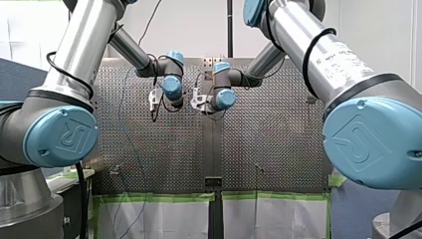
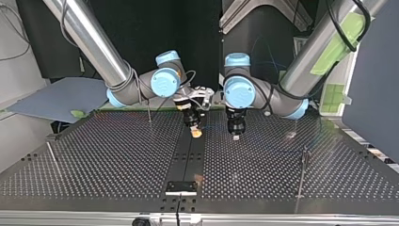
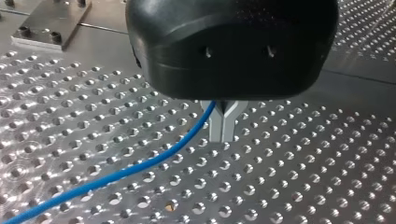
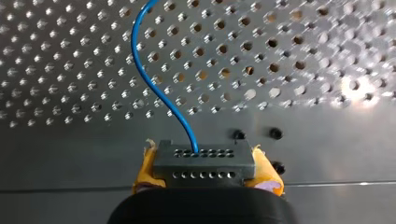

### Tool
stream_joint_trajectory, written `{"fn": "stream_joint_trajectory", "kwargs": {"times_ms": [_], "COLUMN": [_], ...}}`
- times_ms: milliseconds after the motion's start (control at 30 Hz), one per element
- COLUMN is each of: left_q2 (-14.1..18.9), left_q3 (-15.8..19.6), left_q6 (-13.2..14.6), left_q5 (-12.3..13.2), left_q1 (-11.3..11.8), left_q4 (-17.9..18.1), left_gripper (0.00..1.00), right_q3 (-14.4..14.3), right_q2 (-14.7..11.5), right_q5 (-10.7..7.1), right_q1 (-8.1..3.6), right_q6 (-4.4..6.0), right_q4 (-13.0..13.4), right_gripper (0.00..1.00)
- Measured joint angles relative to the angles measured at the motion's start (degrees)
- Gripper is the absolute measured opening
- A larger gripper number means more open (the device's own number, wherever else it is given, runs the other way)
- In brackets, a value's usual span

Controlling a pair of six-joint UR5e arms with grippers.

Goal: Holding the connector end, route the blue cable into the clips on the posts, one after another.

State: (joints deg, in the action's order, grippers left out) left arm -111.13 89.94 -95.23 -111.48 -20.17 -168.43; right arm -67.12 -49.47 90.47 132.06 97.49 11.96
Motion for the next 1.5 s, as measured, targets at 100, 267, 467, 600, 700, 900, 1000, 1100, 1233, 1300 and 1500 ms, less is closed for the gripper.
{"fn": "stream_joint_trajectory", "kwargs": {"times_ms": [100, 267, 467, 600, 700, 900, 1000, 1100, 1233, 1300, 1500], "left_q2": [-0.05, -0.08, -0.42, -2.22, -3.94, -6.71, -7.96, -9.35, -11.34, -12.58, -14.36], "left_q3": [0.99, 1.52, 1.56, 1.57, 1.58, 1.57, 1.59, 1.59, 1.59, 1.6, 1.77], "left_q6": [0.02, -0.08, -0.06, -0.08, -0.81, -2.98, -3.23, -3.23, -3.24, -3.39, -4.47], "left_q5": [-0.19, -0.3, -0.67, -1.37, -2.22, -4.39, -4.71, -4.85, -4.9, -4.92, -4.96], "left_q1": [-0.33, -0.99, -1.62, -3.22, -4.81, -7.36, -7.78, -8.04, -8.52, -8.91, -9.79], "left_q4": [1.4, 3.49, 4.0, 4.12, 5.04, 7.94, 8.66, 8.44, 9.04, 9.96, 12.14], "left_gripper": [0.0, 0.0, 0.0, 0.0, 0.0, 0.0, 0.0, 0.0, 0.0, 0.0, 0.0], "right_q3": [-0.61, -2.94, -4.79, -5.51, -6.37, -8.37, -9.52, -10.89, -13.1, -14.1, -16.97], "right_q2": [0.04, 0.13, 0.23, 0.25, 0.35, 0.88, 1.0, 1.04, 1.07, 1.1, 1.16], "right_q5": [0.28, 0.81, 0.94, 0.99, 1.02, 1.04, 1.1, 1.27, 1.68, 1.91, 2.68], "right_q1": [-0.23, -0.64, -0.84, -0.88, -0.99, -1.18, -1.33, -1.49, -1.92, -2.09, -2.57], "right_q6": [-0.22, -1.23, -1.62, -1.7, -1.73, -1.69, -1.58, -1.29, -0.89, -0.91, -1.16], "right_q4": [0.11, 0.47, 0.9, 1.23, 1.89, 3.39, 4.47, 5.82, 8.0, 8.86, 10.36], "right_gripper": [0.0, 0.0, 0.0, 0.0, 0.0, 0.0, 0.0, 0.0, 0.0, 0.0, 0.0]}}
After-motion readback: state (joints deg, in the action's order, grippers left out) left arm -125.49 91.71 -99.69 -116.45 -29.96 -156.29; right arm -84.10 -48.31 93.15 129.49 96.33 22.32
